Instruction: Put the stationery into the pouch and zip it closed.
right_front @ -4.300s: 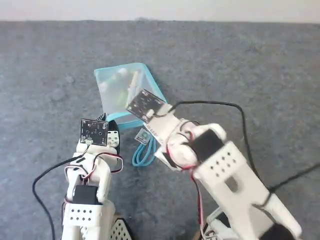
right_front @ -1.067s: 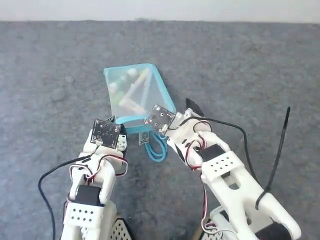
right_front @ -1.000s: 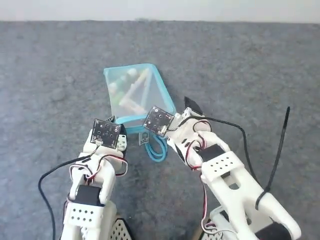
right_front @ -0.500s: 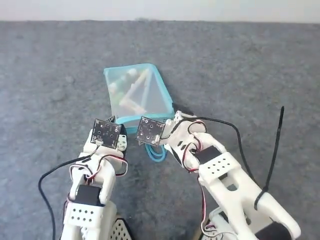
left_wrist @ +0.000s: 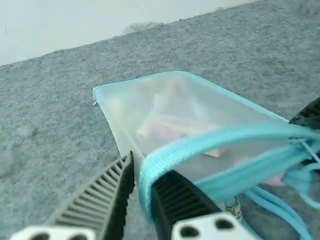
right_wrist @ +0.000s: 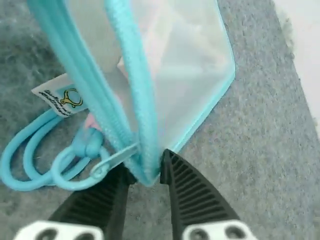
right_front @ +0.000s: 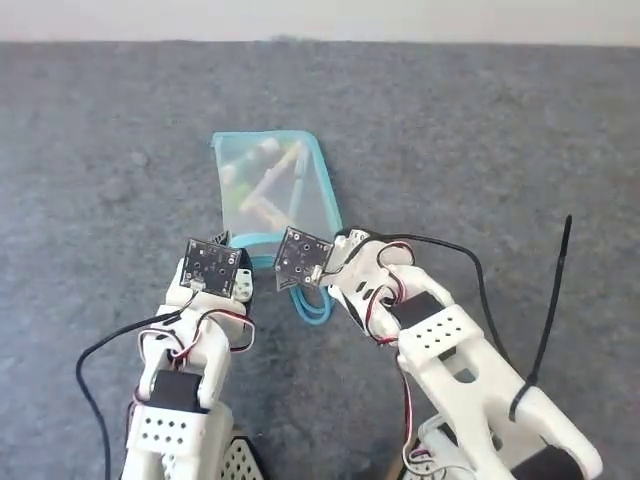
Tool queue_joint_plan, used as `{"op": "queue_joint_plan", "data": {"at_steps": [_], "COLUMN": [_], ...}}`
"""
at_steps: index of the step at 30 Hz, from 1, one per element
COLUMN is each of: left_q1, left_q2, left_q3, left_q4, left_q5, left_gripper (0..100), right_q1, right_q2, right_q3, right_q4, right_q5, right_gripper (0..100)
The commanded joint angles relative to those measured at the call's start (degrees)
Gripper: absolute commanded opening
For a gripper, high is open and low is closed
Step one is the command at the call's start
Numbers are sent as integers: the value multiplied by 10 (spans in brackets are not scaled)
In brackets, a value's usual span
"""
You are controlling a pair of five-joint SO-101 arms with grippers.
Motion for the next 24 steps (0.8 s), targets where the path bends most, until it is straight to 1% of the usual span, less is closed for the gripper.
{"op": "queue_joint_plan", "data": {"at_steps": [1, 3, 6, 9, 12, 15, 19, 24], "left_q1": [11, 11, 9, 6, 7, 7, 10, 7], "left_q2": [-7, -8, -8, -8, -8, -8, -8, -14], "left_q3": [-7, -13, -44, -94, -138, -187, -259, -278], "left_q4": [0, 0, 18, 75, 141, 198, 261, 283], "left_q5": [-4, -4, -3, -2, -1, -1, 0, 0], "left_gripper": [13, 13, 28, 95, 136, 137, 137, 137], "right_q1": [-4, -3, -3, -2, -1, 21, 56, 49], "right_q2": [-28, -28, -28, -27, -27, -28, -22, -20], "right_q3": [-13, -40, -98, -145, -169, -212, -318, -429], "right_q4": [15, 63, 153, 214, 244, 279, 367, 470], "right_q5": [-16, -29, -83, -120, -149, -186, -240, -277], "right_gripper": [6, 6, 6, 6, 6, 6, 6, 6]}}
